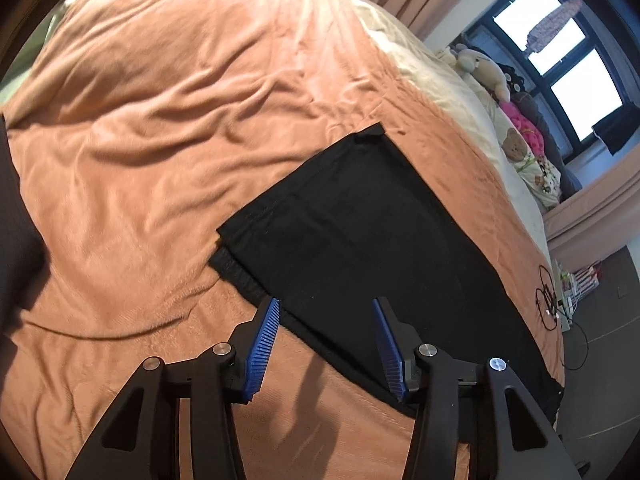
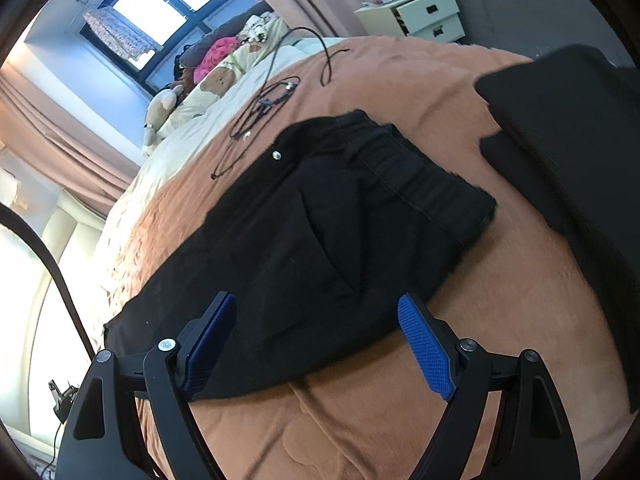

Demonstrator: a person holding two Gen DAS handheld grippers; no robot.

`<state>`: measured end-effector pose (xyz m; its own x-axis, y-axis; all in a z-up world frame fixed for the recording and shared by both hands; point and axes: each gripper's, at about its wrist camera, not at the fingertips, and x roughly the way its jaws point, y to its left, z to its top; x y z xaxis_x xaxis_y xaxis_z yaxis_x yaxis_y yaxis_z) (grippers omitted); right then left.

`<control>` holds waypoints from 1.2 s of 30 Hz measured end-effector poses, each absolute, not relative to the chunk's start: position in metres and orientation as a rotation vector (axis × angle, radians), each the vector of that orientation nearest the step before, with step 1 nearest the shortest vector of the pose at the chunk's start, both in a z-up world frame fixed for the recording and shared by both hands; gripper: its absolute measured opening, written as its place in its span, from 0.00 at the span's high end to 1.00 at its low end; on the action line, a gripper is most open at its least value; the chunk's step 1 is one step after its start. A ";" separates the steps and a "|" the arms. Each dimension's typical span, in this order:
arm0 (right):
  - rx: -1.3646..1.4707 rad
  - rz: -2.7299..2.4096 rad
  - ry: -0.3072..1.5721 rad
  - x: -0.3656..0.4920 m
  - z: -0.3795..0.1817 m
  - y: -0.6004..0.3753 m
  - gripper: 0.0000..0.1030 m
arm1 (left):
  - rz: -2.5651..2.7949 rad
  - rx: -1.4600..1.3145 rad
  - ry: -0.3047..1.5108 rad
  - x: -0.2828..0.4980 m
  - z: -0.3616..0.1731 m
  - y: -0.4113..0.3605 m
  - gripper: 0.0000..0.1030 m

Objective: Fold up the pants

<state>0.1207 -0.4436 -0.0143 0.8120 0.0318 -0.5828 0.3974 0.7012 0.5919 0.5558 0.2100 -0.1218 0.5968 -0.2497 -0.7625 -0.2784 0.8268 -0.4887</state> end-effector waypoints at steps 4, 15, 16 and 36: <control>0.781 -0.231 0.621 0.116 -0.023 -0.444 0.20 | 0.025 -0.658 0.951 0.557 -0.141 0.214 0.51; 0.797 -0.261 0.658 0.125 -0.039 -0.446 0.26 | 0.083 -0.680 0.961 0.579 -0.178 0.226 0.59; 0.805 -0.269 0.669 0.127 -0.042 -0.446 0.26 | 0.089 -0.690 0.960 0.581 -0.182 0.228 0.59; 0.832 -0.245 0.662 0.114 -0.042 -0.442 0.30 | 0.126 -0.777 0.975 0.557 -0.186 0.248 0.80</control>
<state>0.1143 -0.4420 -0.0423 0.7746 0.0498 -0.6305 0.4484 0.6598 0.6029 0.5573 0.2480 -0.1860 0.5765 -0.2366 -0.7821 -0.4271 0.7287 -0.5353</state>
